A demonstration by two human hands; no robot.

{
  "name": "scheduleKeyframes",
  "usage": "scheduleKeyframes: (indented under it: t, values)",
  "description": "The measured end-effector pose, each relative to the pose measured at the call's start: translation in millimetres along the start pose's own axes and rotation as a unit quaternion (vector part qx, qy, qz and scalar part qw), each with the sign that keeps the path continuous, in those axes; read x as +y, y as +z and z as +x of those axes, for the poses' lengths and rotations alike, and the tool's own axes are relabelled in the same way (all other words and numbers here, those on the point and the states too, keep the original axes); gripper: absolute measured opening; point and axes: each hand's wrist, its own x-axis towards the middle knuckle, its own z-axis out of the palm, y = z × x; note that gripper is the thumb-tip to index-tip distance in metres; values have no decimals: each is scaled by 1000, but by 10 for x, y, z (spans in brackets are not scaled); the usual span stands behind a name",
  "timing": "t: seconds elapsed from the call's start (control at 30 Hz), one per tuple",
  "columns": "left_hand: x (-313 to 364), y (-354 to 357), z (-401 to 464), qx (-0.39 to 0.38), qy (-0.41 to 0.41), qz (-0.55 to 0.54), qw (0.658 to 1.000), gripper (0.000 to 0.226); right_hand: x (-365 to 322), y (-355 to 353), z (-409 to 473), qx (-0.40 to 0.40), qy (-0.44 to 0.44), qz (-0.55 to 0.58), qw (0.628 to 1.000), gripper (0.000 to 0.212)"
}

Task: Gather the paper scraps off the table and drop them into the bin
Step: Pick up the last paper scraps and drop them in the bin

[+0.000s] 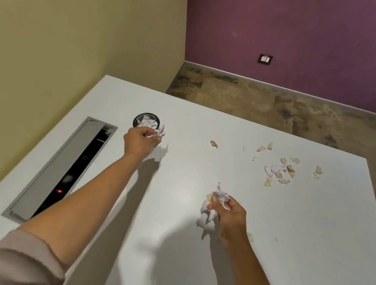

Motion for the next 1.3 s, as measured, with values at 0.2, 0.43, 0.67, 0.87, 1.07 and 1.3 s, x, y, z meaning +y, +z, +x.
scheduleKeyframes:
  t: [0.2,0.43,0.67,0.87,1.07,1.3]
  values:
    - [73,-63,685,4,44,167,985,17,42,186,13,-18,6,-19,1000,8]
    - [16,114,1176,-100,104,465,873,20,129,376,135,-8,4,-9,1000,10]
    - [-61,236,1294,-146,131,538,820,24,166,589,264,-32,1,-20,999,20]
    - [112,96,1281,-201,141,495,834,26,150,726,293,-55,5,-28,998,13]
    - [301,-9,1210,-190,183,498,826,31,178,730,246,-65,13,-30,997,12]
    - [172,114,1194,-192,150,526,815,25,228,640,213,-60,14,-42,997,15]
